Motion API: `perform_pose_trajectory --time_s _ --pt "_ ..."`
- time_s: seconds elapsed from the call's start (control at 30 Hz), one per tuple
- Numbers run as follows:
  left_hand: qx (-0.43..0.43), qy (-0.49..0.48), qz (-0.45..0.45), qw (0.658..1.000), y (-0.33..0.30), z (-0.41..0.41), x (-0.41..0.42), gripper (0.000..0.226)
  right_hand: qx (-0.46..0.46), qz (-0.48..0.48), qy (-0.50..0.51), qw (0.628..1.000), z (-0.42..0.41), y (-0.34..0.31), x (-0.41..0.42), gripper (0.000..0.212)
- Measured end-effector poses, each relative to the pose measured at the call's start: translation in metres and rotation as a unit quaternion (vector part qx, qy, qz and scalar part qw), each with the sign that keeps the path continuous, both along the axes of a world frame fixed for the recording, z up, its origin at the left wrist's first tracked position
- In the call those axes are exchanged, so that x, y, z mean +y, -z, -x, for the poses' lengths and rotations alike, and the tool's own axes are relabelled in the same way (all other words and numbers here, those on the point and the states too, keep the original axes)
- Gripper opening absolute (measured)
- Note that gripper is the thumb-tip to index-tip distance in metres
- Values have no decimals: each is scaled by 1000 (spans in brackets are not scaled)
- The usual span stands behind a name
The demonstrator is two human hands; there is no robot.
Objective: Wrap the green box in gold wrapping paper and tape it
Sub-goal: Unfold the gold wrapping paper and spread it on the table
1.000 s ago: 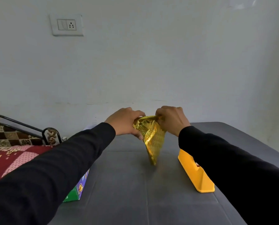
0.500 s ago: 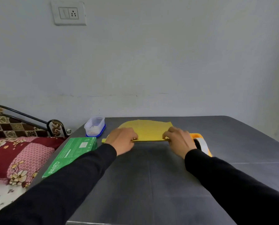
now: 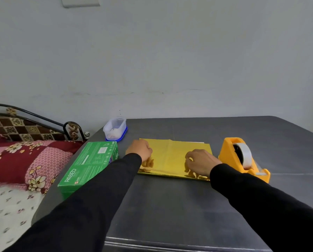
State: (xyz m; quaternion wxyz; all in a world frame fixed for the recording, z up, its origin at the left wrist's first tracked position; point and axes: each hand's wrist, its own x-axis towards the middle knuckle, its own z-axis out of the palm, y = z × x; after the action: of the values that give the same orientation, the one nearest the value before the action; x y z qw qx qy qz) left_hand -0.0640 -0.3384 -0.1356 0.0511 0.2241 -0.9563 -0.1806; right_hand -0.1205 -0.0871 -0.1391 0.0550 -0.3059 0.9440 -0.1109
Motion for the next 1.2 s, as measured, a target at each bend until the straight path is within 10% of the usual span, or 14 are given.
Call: perform_pose_trajectory --time_s 0.37,0.6,0.73,1.0,1.2 --pt "125 -59 38 990 18 6 -2 11 30 7 36 999 7 14 -7 37" --pt "293 109 -136 940 -19 -30 23 16 136 145 2 980 15 -34 -29 102" --pt "307 163 -227 910 -32 -51 24 23 100 140 -9 985 25 -69 -35 100" --pt "106 28 -483 869 -32 -33 -2 33 121 130 -109 978 -8 -96 1 32" --pt "-162 84 -234 955 -9 -16 14 13 50 -3 -161 986 -69 -96 21 38"
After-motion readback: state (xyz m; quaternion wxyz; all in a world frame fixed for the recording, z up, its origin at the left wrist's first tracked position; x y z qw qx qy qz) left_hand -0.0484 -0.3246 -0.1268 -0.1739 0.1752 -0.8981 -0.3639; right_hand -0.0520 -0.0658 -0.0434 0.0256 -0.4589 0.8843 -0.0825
